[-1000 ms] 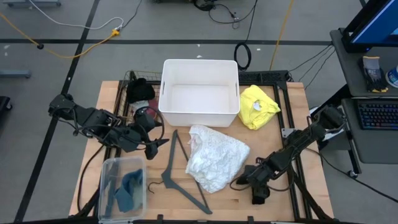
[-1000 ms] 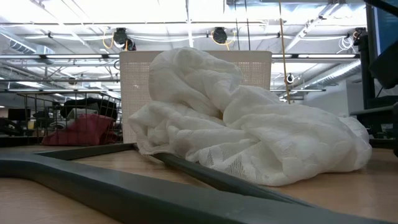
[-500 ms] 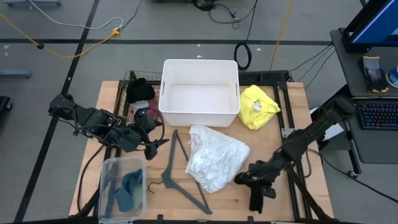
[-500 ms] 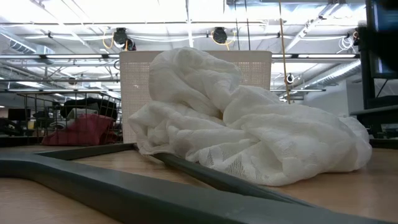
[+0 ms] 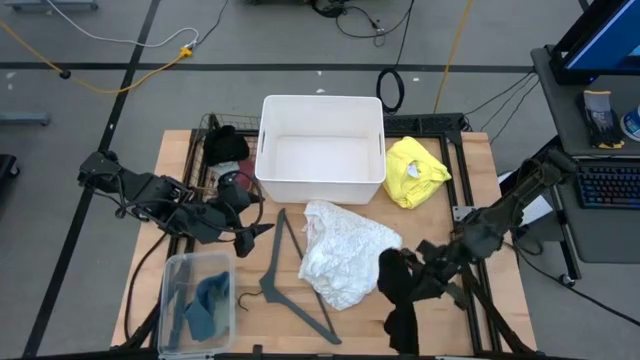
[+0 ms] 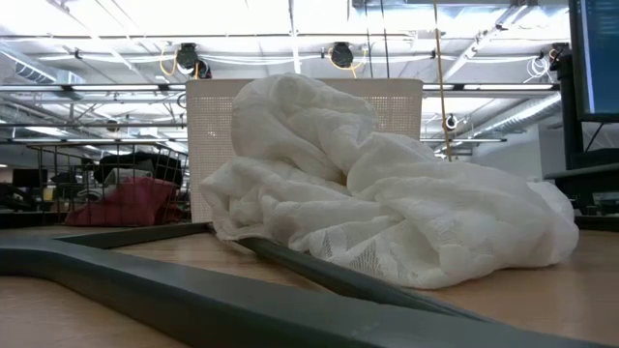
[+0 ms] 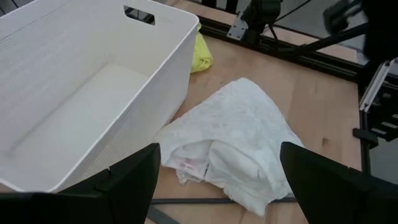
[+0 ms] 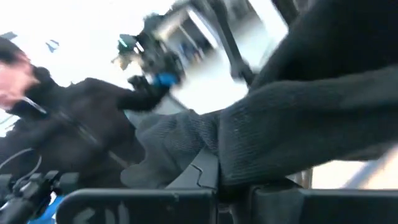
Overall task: Pick & Place Cloths
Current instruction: Put the black sock into the transparent bin, then put the white shirt into the white bin
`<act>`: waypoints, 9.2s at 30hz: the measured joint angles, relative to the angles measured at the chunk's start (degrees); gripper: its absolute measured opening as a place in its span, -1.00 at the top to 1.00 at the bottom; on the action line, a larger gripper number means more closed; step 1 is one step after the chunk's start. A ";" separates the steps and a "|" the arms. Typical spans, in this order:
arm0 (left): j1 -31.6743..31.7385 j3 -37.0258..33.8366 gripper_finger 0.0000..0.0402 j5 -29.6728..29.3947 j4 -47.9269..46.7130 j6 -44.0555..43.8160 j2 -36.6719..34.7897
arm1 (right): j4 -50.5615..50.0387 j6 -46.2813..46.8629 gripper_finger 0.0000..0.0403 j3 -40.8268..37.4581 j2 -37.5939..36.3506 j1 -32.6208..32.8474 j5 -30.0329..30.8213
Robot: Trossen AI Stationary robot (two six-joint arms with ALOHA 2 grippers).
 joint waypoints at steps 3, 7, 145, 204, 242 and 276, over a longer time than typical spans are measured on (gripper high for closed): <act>0.00 0.00 -0.67 0.00 0.22 0.00 0.00 | 6.12 -5.61 1.00 0.00 -0.42 0.00 2.03; 0.00 0.00 -0.67 -0.02 1.10 0.02 0.00 | 11.85 -13.64 1.00 0.00 -0.44 0.00 3.32; -9.14 0.02 0.99 54.44 -15.84 -59.85 4.15 | -21.00 -43.19 0.30 18.27 13.68 -14.47 13.33; -22.63 -33.53 0.33 53.48 16.34 -82.15 4.63 | -20.82 -43.27 0.30 18.27 13.68 -14.49 13.35; -22.57 -22.56 -0.55 0.47 36.25 -39.73 -15.37 | -48.84 -40.78 0.25 18.25 14.16 -17.51 7.31; -18.97 -22.56 -0.55 -1.29 40.31 -29.18 -15.32 | -25.79 -47.31 -0.51 18.27 35.76 -25.39 1.51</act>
